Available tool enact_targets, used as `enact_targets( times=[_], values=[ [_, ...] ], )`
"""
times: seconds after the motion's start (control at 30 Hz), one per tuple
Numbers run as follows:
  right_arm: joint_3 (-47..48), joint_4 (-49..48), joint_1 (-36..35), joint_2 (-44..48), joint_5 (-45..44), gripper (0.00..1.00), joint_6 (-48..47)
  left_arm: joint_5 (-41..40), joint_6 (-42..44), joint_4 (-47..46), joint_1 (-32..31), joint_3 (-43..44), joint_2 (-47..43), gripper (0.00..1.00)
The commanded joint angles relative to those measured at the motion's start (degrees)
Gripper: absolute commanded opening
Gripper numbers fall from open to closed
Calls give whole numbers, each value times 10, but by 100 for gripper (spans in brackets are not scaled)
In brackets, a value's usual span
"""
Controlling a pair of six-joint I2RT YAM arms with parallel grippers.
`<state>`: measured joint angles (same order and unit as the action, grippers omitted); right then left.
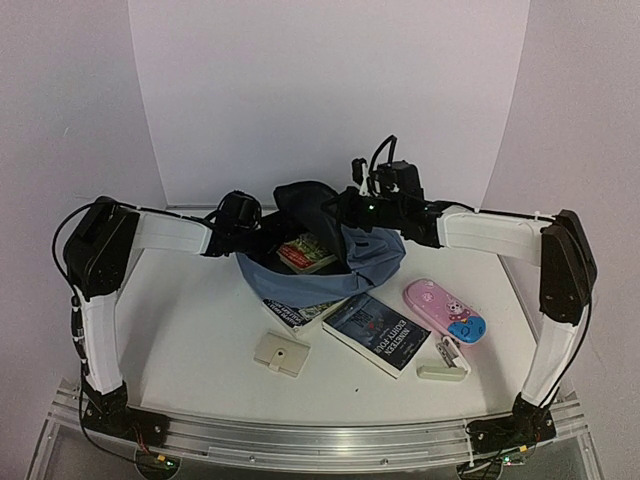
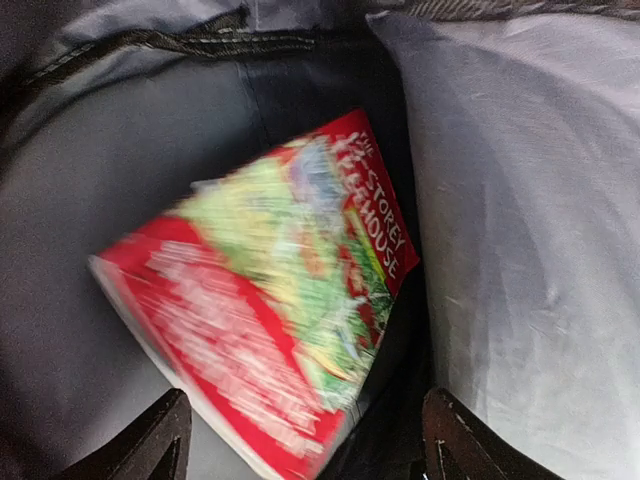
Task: Pack the student bag
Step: Place the book in the student bag.
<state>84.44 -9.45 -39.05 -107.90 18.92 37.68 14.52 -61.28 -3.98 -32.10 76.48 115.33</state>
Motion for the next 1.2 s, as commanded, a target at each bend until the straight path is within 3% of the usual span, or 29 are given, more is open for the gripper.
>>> enact_targets(
  times=[0.0, 0.37, 0.6, 0.77, 0.9, 1.17],
  values=[
    [-3, -37, -5, 45, -4, 0, -5, -23, 6, 24, -1, -27, -63, 80],
    [-16, -37, -5, 44, 1, 0, -2, 12, 11, 54, -20, 23, 1, 79],
    [-17, -37, -5, 49, 0, 0, -5, -52, 31, 157, -40, 78, 26, 79],
    [-16, -37, -5, 48, 0, 0, -6, -53, 29, 149, -43, 77, 32, 80],
    [-16, -38, -4, 41, 5, 0, -4, -6, 49, 87, -43, 98, 61, 73],
    [-21, -37, -5, 36, 14, 0, -1, 44, 92, 69, -43, 207, 135, 61]
  ],
)
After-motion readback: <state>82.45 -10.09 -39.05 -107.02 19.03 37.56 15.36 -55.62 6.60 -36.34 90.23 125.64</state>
